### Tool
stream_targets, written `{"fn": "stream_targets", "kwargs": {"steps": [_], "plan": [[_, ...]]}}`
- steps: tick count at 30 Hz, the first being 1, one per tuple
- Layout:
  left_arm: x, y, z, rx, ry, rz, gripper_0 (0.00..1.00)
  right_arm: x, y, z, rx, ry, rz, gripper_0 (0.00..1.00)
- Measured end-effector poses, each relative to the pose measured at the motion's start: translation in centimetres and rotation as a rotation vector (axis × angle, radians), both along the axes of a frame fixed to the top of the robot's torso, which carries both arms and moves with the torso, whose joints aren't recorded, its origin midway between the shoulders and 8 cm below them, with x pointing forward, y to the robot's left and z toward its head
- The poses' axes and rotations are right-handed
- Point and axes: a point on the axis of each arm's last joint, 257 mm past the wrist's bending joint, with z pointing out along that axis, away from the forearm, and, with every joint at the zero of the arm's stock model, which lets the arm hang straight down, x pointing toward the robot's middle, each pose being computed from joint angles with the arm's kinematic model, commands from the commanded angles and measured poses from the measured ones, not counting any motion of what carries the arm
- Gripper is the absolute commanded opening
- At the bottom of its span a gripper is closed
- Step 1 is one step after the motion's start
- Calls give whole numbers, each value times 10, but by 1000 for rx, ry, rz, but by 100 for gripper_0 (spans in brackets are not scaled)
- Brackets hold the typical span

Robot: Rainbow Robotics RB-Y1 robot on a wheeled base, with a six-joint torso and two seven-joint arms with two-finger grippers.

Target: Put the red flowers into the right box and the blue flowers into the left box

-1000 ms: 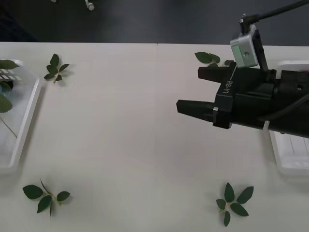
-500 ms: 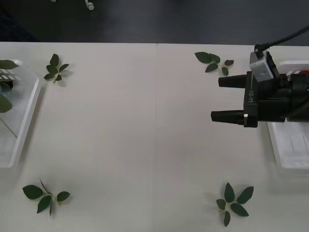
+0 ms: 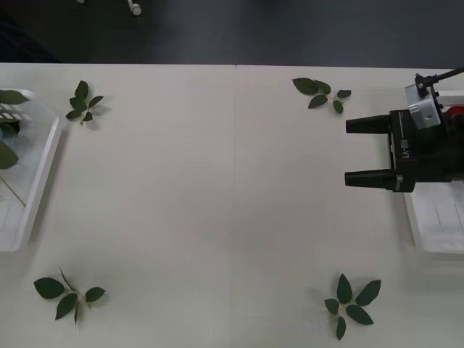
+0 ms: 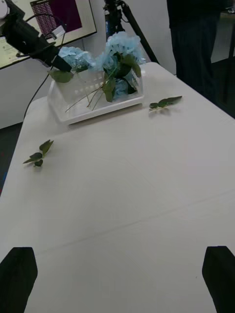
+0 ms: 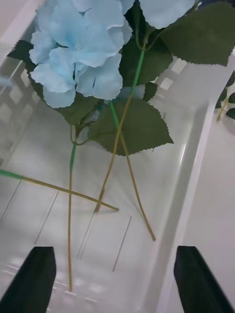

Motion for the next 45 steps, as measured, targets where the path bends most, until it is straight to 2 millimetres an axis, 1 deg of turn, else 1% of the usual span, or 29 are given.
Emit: {"fn": "stream_targets", "kwargs": {"steps": [5, 10, 13, 16, 21, 24, 26, 29, 31, 35, 40, 45], "plan": [[5, -13, 8, -61, -35, -20, 100, -14, -10, 8, 12, 11, 42, 100], [10, -29, 20, -136, -81, -48, 100, -14, -14, 7, 28, 32, 40, 100], [12, -44, 29, -112, -104, -105, 100, -14, -14, 7, 28, 32, 40, 100], [10, -65, 30, -57, -106, -185, 100, -14, -14, 7, 28, 32, 40, 100], [2, -123, 44, -116, -137, -309, 100, -18, -14, 4, 20, 39, 54, 100], [-6, -155, 50, -123, -140, -393, 100, -18, -14, 4, 19, 40, 57, 100], [-15, -173, 52, -80, -141, -479, 100, -18, -13, 4, 19, 40, 57, 100], [-25, -195, 56, 31, -169, -629, 100, -18, -13, 4, 19, 41, 57, 100], [-32, -207, 55, 103, -180, -718, 100, -18, -13, 4, 19, 41, 57, 100], [-46, -225, 50, 196, -171, -879, 100, -18, -13, 4, 19, 41, 57, 100], [-52, -246, 57, 339, -219, -1087, 100, -18, -13, 4, 19, 41, 58, 100], [-52, -254, 65, 343, -225, -1197, 100, -18, -13, 4, 19, 41, 58, 100]]}}
